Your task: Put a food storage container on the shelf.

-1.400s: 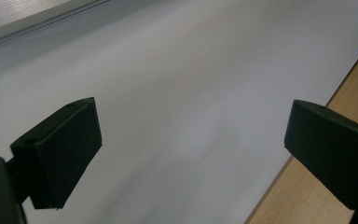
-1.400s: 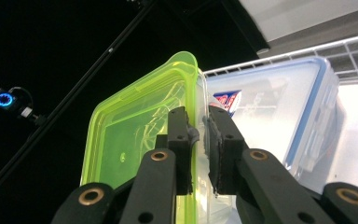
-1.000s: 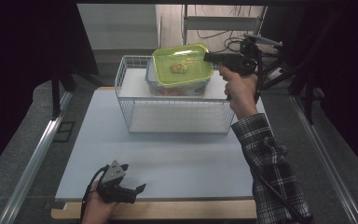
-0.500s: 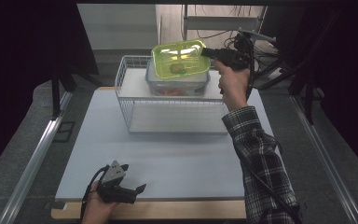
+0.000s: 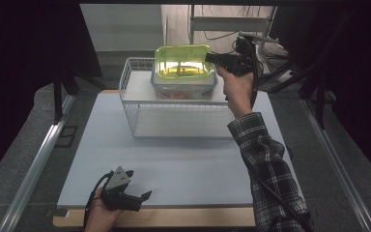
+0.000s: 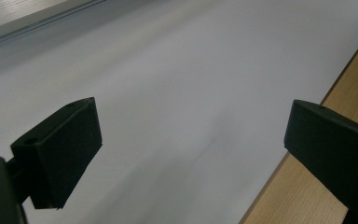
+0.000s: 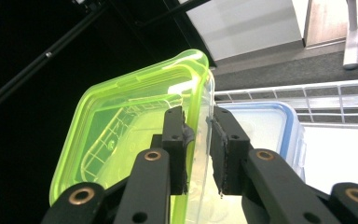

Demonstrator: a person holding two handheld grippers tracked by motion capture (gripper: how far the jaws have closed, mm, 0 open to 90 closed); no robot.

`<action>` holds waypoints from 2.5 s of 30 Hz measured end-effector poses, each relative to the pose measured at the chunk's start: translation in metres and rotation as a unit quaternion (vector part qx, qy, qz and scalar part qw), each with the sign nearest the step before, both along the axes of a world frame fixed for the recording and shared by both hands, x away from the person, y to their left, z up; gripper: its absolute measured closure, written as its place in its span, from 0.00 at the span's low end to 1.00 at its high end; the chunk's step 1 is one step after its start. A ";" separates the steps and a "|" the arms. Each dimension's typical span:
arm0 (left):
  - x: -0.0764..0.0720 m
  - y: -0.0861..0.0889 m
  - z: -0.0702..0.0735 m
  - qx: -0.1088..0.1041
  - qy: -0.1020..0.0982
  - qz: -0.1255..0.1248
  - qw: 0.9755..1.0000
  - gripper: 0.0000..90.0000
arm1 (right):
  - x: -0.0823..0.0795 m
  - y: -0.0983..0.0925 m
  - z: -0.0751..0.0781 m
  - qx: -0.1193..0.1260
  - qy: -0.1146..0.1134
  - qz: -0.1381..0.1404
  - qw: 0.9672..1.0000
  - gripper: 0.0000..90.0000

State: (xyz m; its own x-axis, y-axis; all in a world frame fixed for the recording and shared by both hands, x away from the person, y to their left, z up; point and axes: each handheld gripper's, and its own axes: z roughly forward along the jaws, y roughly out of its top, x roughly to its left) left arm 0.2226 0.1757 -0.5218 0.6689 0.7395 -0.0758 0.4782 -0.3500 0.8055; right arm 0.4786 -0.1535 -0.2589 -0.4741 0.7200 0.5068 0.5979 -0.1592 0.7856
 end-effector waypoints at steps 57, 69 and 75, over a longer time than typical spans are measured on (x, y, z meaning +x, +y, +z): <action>0.000 -0.001 -0.001 0.004 0.004 0.002 1.000 0.05 | -0.042 -0.012 -0.017 -0.133 -0.119 0.105 0.978 0.06; 0.000 -0.001 -0.002 0.004 0.003 0.002 1.000 0.05 | -0.055 -0.010 -0.031 -0.154 -0.132 0.128 0.971 0.03; 0.000 -0.002 -0.002 0.004 0.004 0.001 1.000 0.05 | -0.062 -0.010 -0.036 -0.158 -0.136 0.133 0.969 0.03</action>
